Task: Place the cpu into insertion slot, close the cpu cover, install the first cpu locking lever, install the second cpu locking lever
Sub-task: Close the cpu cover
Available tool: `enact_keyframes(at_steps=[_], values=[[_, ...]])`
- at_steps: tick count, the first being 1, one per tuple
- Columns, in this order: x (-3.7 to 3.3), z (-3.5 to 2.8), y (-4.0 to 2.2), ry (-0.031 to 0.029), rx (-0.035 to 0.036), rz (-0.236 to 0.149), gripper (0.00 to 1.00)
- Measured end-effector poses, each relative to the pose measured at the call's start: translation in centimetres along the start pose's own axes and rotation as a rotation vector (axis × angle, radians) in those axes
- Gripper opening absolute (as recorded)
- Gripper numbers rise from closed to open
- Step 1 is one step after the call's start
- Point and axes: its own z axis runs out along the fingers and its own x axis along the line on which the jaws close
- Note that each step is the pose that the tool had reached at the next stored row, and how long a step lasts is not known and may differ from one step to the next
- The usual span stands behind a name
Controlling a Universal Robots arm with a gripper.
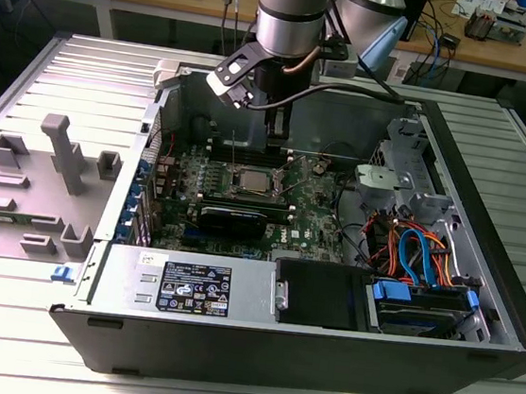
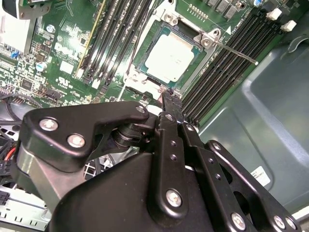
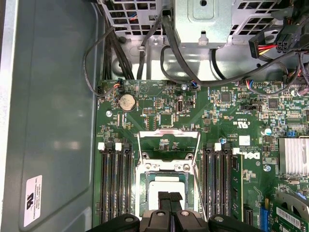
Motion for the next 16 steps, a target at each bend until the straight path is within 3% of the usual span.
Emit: enact_keyframes(at_steps=[8, 16], values=[[-0.02, 0.06, 1.08, 0.0001, 0.0000, 0.000, 0.11], [-0.03, 0.10, 1.70, 0.0001, 0.0000, 0.000, 0.11]])
